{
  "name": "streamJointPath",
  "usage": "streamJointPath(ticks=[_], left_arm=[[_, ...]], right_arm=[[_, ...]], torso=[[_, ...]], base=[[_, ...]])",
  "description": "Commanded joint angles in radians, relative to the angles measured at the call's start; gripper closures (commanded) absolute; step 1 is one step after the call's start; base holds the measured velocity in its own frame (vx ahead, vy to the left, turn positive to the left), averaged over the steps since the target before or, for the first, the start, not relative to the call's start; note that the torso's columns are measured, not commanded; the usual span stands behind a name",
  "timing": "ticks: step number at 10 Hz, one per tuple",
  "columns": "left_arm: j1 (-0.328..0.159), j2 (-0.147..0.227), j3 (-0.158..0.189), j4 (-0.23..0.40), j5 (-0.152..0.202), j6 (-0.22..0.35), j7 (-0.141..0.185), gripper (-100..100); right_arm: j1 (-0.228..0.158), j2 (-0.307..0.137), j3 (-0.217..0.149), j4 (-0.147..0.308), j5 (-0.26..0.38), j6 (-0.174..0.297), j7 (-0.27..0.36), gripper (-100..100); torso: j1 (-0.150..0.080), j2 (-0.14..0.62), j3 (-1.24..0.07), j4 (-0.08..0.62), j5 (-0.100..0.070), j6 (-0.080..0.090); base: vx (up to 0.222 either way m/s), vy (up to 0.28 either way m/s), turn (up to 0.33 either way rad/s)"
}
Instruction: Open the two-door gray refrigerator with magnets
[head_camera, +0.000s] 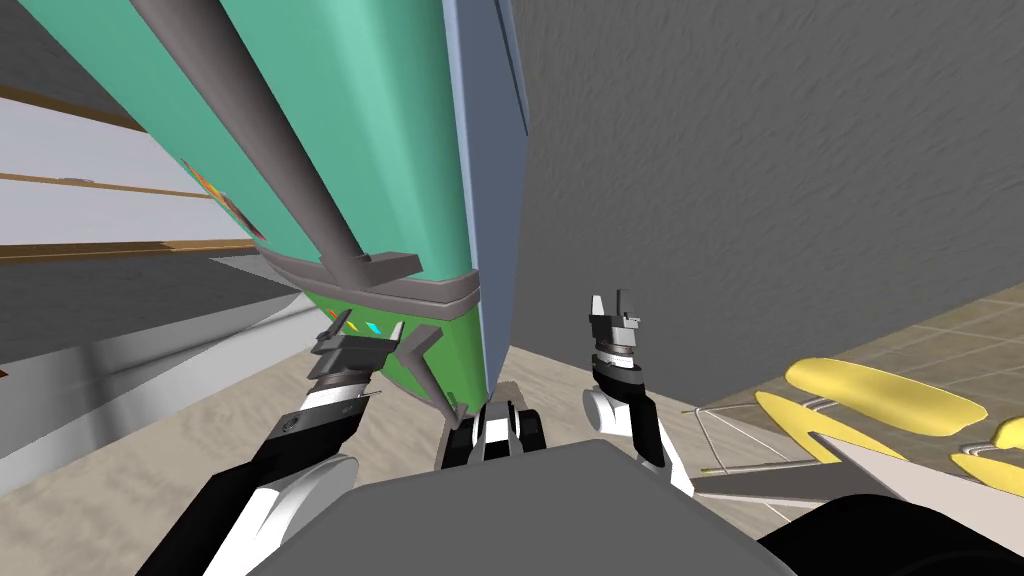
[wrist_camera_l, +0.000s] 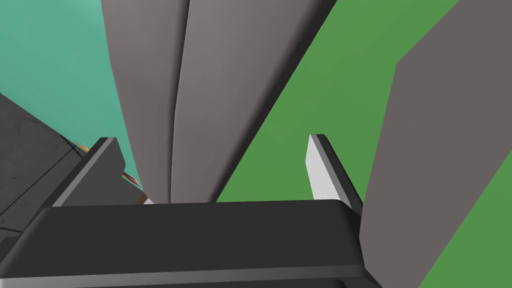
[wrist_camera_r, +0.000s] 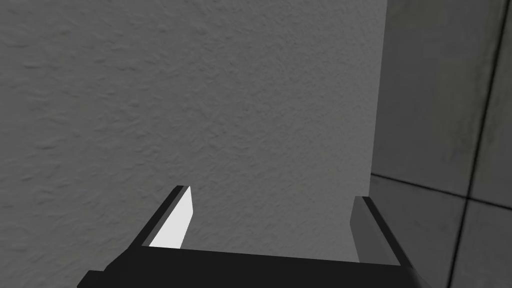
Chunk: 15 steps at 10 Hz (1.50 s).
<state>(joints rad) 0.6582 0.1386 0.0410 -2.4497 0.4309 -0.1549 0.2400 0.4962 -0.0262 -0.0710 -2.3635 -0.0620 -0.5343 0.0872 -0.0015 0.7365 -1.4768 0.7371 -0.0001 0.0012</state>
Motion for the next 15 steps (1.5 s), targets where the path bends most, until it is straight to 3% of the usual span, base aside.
streamJointPath(ticks=[1, 7, 13, 15], left_arm=[[0.018, 0.003, 0.007, -0.006, 0.043, 0.064, 0.014, -100], [0.072, -0.009, 0.023, -0.021, 0.151, 0.215, 0.047, -100], [0.08, -0.014, 0.026, -0.023, 0.169, 0.239, 0.052, -100], [0.095, -0.03, 0.031, -0.027, 0.2, 0.284, 0.062, -100]], right_arm=[[0.0, 0.0, 0.0, 0.0, 0.0, 0.0, 0.0, 0], [0.0, 0.0, 0.0, 0.0, 0.0, 0.0, 0.0, 0], [0.0, 0.0, 0.0, 0.0, 0.0, 0.0, 0.0, 0], [0.0, 0.0, 0.0, 0.0, 0.0, 0.0, 0.0, 0]], torso=[[0.0, 0.001, 0.0, 0.0, 0.0, -0.001], [-0.025, 0.01, 0.011, -0.003, -0.002, 0.007], [-0.035, 0.013, 0.013, -0.004, -0.003, 0.009], [-0.038, 0.015, 0.014, -0.004, -0.003, 0.01]], base=[[0.013, -0.088, 0.124], [0.005, -0.089, 0.137], [0.005, -0.023, 0.03], [-0.003, -0.04, 0.089]])
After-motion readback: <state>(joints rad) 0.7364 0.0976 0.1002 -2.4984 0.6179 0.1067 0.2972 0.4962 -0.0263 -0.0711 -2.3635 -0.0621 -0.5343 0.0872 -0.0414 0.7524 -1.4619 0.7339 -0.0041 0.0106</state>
